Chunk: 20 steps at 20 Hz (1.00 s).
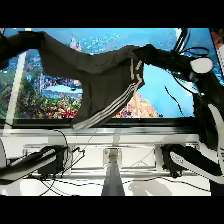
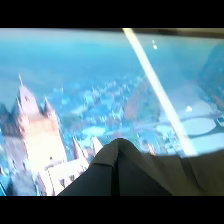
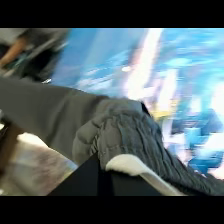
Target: Fold the clothes and pants, and hang the long-sleeved shirts on hangers.
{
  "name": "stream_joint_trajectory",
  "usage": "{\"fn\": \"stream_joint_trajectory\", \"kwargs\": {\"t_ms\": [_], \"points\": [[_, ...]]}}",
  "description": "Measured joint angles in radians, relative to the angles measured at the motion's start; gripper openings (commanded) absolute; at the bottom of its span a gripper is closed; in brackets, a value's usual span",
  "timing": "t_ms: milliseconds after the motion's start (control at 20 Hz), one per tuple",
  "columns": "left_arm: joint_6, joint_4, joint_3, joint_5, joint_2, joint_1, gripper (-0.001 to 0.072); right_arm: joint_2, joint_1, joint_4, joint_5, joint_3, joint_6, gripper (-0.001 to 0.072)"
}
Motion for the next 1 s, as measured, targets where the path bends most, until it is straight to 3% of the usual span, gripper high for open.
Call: {"fn": "stream_joint_trajectory", "kwargs": {"t_ms": [200,500,650,800,850,900,950,1000], "points": [[-0.097,0.095,0.0,-0.188,-0.003,-0.008,0.0008,-0.052,-0.079,-0.072,0.013,-0.011,0.005,0.0023],[-0.297,0.317,-0.024,-0.608,0.048,-0.045,0.0009,-0.069,-0.224,-0.295,0.263,-0.015,0.05,0.0022],[-0.359,0.393,-0.116,-0.68,0.051,-0.082,0.0009,-0.081,-0.252,-0.467,0.46,-0.02,0.074,0.0022],[-0.392,0.425,-0.249,-0.616,0.04,-0.108,0.0011,-0.106,-0.262,-0.562,0.604,-0.047,0.083,0.0037],[-0.394,0.431,-0.282,-0.573,0.032,-0.111,0.0026,-0.117,-0.265,-0.586,0.631,-0.059,0.083,0.0294],[-0.397,0.434,-0.309,-0.53,0.022,-0.115,0.0171,-0.126,-0.266,-0.605,0.643,-0.069,0.08,0.0597],[-0.4,0.432,-0.329,-0.492,0.011,-0.117,0.0441,-0.135,-0.267,-0.619,0.636,-0.079,0.074,0.0646],[-0.403,0.418,-0.342,-0.464,0.002,-0.119,0.0688,-0.14,-0.268,-0.628,0.613,-0.085,0.073,0.0646]]}}
